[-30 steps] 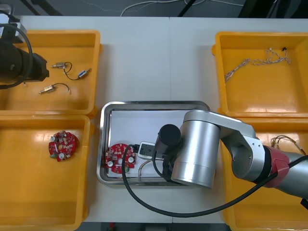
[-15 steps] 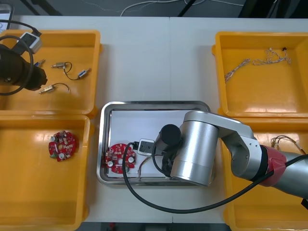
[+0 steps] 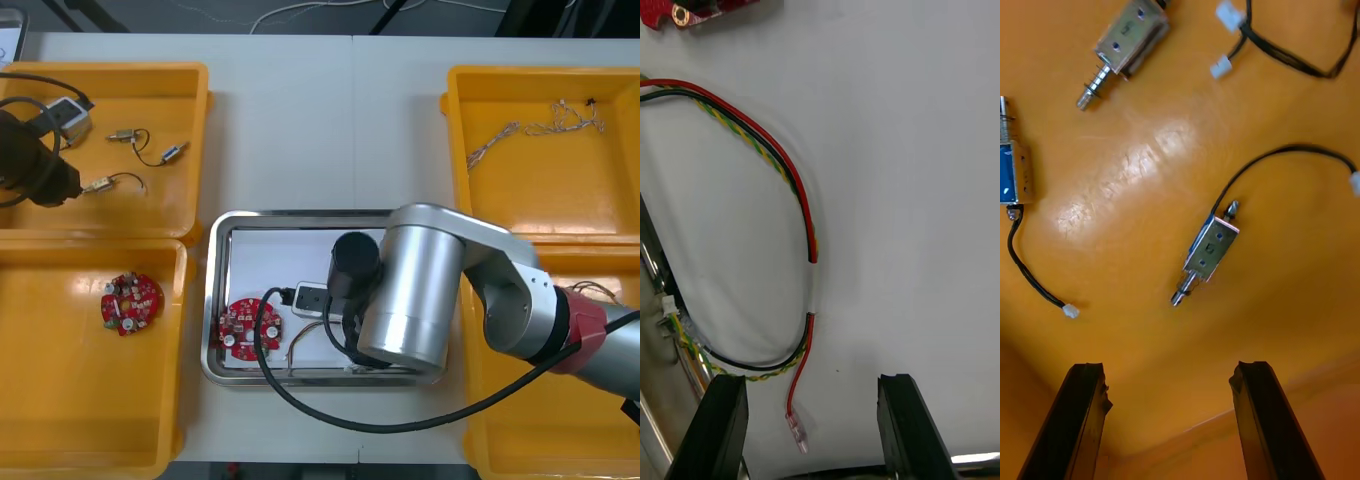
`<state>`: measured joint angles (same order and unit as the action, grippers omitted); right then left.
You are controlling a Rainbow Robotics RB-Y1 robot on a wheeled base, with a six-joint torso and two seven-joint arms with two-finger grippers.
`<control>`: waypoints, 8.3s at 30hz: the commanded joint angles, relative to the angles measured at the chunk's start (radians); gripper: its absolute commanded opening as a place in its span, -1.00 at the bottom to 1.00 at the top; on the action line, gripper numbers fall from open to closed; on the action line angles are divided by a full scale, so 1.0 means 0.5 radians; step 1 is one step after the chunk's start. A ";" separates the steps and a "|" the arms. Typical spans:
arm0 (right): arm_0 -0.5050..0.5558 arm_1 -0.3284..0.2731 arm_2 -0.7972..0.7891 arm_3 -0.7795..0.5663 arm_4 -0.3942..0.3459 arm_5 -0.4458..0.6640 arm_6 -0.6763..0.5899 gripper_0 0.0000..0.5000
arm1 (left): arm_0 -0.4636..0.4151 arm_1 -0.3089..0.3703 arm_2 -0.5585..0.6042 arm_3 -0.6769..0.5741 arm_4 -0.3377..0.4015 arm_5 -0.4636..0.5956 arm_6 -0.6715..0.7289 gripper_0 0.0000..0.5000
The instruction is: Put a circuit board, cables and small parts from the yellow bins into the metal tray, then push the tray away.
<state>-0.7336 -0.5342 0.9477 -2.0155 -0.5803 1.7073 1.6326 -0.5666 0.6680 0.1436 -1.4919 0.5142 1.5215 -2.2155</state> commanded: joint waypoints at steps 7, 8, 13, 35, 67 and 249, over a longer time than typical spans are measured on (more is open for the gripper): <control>-0.137 0.016 -0.506 -0.163 -0.361 0.249 0.054 1.00 | -0.189 -0.023 0.102 0.134 -0.108 0.028 -0.306 1.00; -0.137 -0.002 -0.555 -0.178 -0.407 0.267 0.039 1.00 | -0.192 -0.029 0.102 0.134 -0.117 0.031 -0.312 1.00; -0.137 -0.122 -0.760 -0.276 -0.619 0.350 -0.194 1.00 | -0.235 -0.078 0.102 0.192 -0.157 0.031 -0.361 1.00; -0.058 -0.490 -1.340 -0.390 -1.008 0.425 -1.569 1.00 | -0.419 -0.241 0.201 0.542 -0.234 -0.193 -0.775 1.00; 0.624 -0.843 -2.052 -0.476 -0.858 0.425 -2.391 1.00 | -0.290 -0.296 0.136 0.542 -0.203 -0.276 -0.926 1.00; -0.137 -0.527 -1.629 1.503 -0.171 -0.666 -0.765 1.00 | 0.197 -0.591 -1.014 -1.299 -0.574 0.797 2.621 -1.00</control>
<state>-0.8070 -0.7512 0.1623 -1.2297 -0.6567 1.3707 1.1971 -0.4995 0.4090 -0.3178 -2.1020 0.2669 1.9137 -0.9807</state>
